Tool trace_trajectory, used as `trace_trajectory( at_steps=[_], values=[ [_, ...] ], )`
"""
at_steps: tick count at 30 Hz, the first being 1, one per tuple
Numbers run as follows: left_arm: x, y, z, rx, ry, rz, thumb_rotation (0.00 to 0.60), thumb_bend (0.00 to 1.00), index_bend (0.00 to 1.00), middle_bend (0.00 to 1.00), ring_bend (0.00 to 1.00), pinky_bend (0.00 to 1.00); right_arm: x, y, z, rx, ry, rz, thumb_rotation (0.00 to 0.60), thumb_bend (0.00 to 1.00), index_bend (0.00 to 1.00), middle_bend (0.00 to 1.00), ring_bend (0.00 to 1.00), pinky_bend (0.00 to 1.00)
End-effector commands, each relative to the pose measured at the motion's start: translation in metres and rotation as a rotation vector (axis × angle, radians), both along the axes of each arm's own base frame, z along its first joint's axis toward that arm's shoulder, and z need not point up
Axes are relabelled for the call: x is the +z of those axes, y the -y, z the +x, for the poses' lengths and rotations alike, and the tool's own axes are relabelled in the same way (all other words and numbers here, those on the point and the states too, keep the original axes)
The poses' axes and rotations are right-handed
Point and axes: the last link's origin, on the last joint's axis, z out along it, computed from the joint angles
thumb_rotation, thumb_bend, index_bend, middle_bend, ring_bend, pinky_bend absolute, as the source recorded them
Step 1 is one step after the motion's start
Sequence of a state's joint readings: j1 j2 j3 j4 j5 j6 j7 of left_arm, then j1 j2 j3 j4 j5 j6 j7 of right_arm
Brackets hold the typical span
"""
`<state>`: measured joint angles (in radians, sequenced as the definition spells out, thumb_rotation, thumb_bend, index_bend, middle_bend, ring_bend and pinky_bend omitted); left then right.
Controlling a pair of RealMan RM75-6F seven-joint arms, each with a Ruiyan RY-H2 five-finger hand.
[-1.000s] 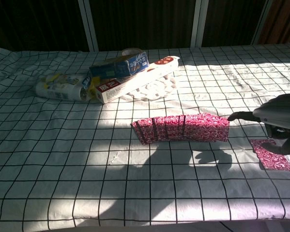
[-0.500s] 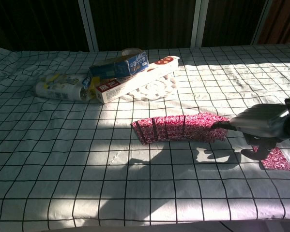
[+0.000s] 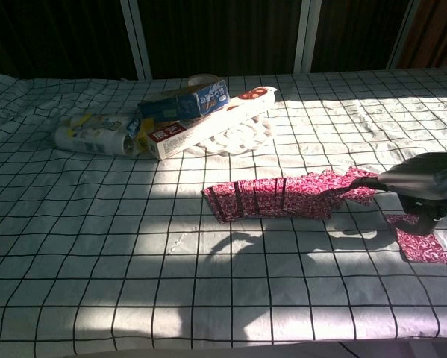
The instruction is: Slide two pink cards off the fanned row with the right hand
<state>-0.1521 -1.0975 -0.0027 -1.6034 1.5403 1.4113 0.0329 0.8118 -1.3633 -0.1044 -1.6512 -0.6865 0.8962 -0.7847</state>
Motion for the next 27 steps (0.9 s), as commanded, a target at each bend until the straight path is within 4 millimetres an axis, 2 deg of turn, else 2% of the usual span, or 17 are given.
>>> trace_trajectory(
  at_steps=[1,11,14,17,19,22,23,25,27],
  values=[
    [-0.001,-0.001,0.0,0.002,-0.002,-0.002,0.6,0.37,0.0,0.02,0.02,0.01,0.006,0.003,-0.01,-0.025,-0.011,-0.014,0.6,0.46,0.08,1.0,0.97,0.97],
    [-0.002,-0.003,0.0,0.012,-0.007,-0.007,0.6,0.37,0.0,0.02,0.02,0.01,0.031,0.013,-0.044,-0.109,-0.035,-0.08,0.6,0.46,0.09,1.0,0.97,0.97],
    [-0.003,-0.004,0.0,0.013,-0.007,-0.008,0.6,0.37,0.0,0.02,0.02,0.01,0.039,0.012,-0.044,-0.101,-0.007,-0.099,0.6,0.46,0.08,1.0,0.96,0.95],
    [-0.003,-0.005,0.001,0.011,-0.006,-0.007,0.6,0.37,0.0,0.02,0.02,0.01,0.051,0.008,-0.038,-0.049,0.047,-0.144,0.6,0.46,0.05,0.98,0.87,0.86],
    [-0.003,-0.005,0.001,0.008,-0.005,-0.008,0.6,0.37,0.0,0.02,0.02,0.01,0.062,0.005,-0.035,0.001,0.068,-0.205,0.6,0.46,0.01,0.86,0.74,0.76],
    [-0.003,-0.005,0.001,0.004,-0.003,-0.011,0.6,0.37,0.0,0.02,0.02,0.01,0.078,-0.008,-0.031,0.075,0.114,-0.289,0.6,0.46,0.0,0.57,0.51,0.62],
    [-0.003,-0.004,0.001,0.002,-0.002,-0.01,0.6,0.37,0.0,0.02,0.02,0.01,0.088,-0.021,-0.031,0.093,0.137,-0.308,0.6,0.46,0.0,0.42,0.38,0.55],
    [-0.001,-0.003,0.002,-0.002,0.0,-0.007,0.6,0.37,0.0,0.02,0.02,0.01,0.104,-0.042,-0.032,0.103,0.197,-0.337,0.6,0.45,0.0,0.23,0.17,0.43],
    [0.0,-0.002,0.001,-0.006,0.003,-0.003,0.6,0.37,0.0,0.02,0.02,0.01,0.126,-0.068,-0.039,0.111,0.261,-0.405,0.6,0.44,0.0,0.13,0.07,0.34]
  ],
)
